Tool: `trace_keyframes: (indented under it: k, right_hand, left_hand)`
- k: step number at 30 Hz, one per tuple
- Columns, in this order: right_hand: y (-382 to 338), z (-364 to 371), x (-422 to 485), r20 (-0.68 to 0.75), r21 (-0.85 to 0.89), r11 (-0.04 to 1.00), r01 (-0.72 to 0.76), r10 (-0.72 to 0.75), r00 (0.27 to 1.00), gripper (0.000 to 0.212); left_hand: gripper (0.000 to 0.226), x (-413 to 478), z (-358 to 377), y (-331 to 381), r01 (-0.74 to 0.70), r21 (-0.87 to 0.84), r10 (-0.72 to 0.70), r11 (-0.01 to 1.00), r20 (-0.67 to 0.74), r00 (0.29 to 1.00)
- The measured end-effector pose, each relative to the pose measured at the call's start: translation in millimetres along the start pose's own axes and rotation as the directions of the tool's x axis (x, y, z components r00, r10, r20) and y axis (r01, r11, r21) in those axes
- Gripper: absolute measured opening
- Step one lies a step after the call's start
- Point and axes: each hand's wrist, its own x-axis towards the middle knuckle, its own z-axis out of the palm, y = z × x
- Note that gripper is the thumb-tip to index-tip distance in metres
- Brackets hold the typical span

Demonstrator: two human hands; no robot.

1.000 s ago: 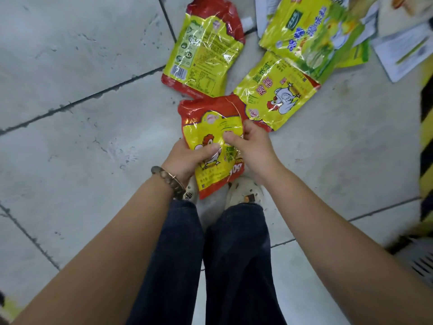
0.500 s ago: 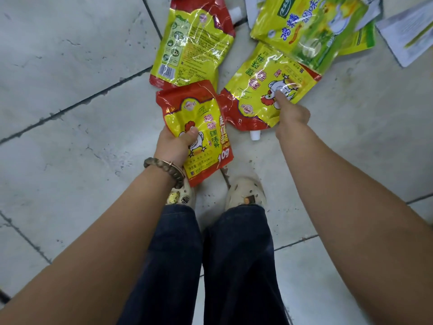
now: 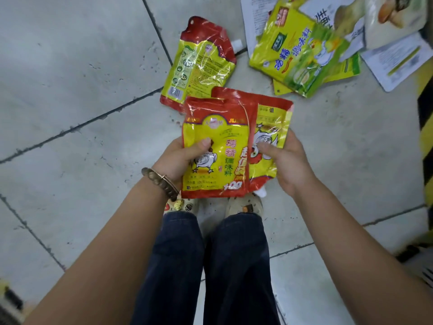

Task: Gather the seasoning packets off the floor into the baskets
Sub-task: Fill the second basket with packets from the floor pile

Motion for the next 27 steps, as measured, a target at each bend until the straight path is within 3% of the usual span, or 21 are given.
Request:
trace_keyframes:
  k: [3, 5, 8, 10, 12, 14, 17, 21, 27]
  right_hand:
    - [-15, 28, -2, 0.083, -0.019, 1.0, -0.018, 0.02, 0.996, 0.029]
    - [-21, 44, 3, 0.105, -0.02, 0.998, -0.059, 0.061, 0.993, 0.029]
    - [-23, 65, 20, 0.136, 0.015, 0.986, -0.169, 0.165, 0.977, 0.014]
    - [-25, 75, 38, 0.108, 0.037, 0.962, -0.271, 0.265, 0.958, 0.029]
    - [-22, 84, 67, -0.066, -0.015, 0.946, -0.323, 0.322, 0.944, 0.052]
    - [-18, 97, 93, -0.22, -0.007, 0.944, -0.329, 0.319, 0.922, 0.075]
    - [-15, 120, 120, -0.322, -0.075, 0.959, -0.272, 0.234, 0.917, 0.086]
    - [-9, 134, 145, -0.385, -0.135, 0.96, -0.247, 0.179, 0.905, 0.074]
    - [-3, 119, 130, -0.326, -0.193, 0.978, -0.073, 0.006, 0.945, 0.037]
  left_hand:
    - [0.078, 0, 3, 7, -0.078, 0.109, 0.086, 0.991, -0.072, 0.994]
    - [0.089, -1, -3, 12, -0.077, 0.139, 0.091, 0.987, -0.092, 0.992]
    - [0.054, 0, -20, 16, -0.046, 0.121, 0.059, 0.992, -0.106, 0.993]
    - [0.042, 0, -33, 18, -0.061, 0.137, 0.086, 0.989, -0.184, 0.979]
    - [0.038, 2, -43, 18, -0.082, 0.114, 0.108, 0.99, -0.243, 0.964]
    - [0.033, 4, -52, 16, -0.098, 0.09, 0.12, 0.991, -0.289, 0.95]
    - [0.025, 7, -66, 11, -0.124, 0.074, 0.143, 0.989, -0.387, 0.911]
    - [0.024, 9, -79, 3, -0.114, 0.066, 0.132, 0.991, -0.479, 0.868]
    - [0.029, 1, -86, -2, -0.096, 0.076, 0.122, 0.992, -0.525, 0.843]
